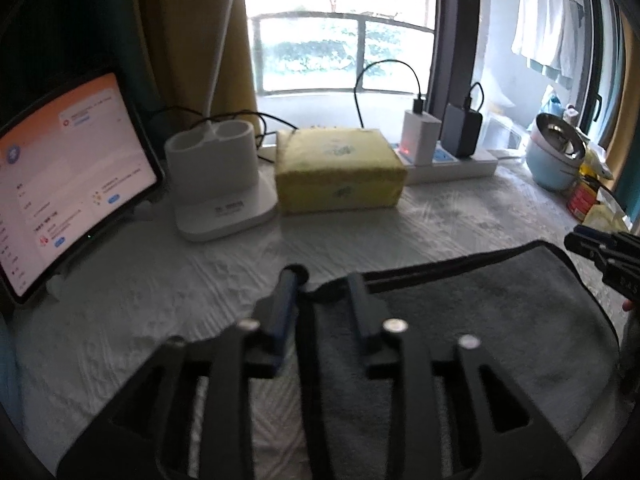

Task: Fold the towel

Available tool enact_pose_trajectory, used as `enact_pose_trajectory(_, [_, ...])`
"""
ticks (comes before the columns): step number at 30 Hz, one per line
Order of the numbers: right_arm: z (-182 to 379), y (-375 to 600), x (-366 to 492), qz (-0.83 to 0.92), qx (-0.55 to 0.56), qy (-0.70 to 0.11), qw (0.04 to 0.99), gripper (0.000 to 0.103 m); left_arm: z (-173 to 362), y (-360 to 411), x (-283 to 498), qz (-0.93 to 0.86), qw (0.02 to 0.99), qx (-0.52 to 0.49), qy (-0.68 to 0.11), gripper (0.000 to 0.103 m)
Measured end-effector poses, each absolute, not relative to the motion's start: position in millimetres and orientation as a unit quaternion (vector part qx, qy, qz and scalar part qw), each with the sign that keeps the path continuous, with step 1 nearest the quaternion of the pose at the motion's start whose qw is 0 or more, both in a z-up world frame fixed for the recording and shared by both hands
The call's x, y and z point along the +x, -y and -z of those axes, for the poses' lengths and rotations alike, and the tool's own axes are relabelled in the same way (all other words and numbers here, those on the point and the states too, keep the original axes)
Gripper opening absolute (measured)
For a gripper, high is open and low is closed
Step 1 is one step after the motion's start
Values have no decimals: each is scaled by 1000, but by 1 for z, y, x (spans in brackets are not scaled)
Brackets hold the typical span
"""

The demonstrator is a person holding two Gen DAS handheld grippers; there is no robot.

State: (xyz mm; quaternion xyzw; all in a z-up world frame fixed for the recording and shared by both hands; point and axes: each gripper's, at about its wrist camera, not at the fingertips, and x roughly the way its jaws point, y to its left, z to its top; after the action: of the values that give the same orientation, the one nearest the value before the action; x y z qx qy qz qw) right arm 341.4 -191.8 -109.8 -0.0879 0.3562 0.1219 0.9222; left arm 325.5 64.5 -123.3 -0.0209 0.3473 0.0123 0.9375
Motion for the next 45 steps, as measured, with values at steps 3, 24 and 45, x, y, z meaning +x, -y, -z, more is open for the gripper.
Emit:
enact_pose_trajectory(3, [107,189,337,-122,-92,-352,923,34,119,-66,320,-7,940,-30,-339,84])
enact_pose_trajectory(24, [52,188,263,-140,-88,-291,942,36,60,-55,219,4,966,-47,-253,85])
enact_pose_trajectory(45, [19,205,182,-144,-82,-263,951,37,37,-52,134,8,973,-48,-223,85])
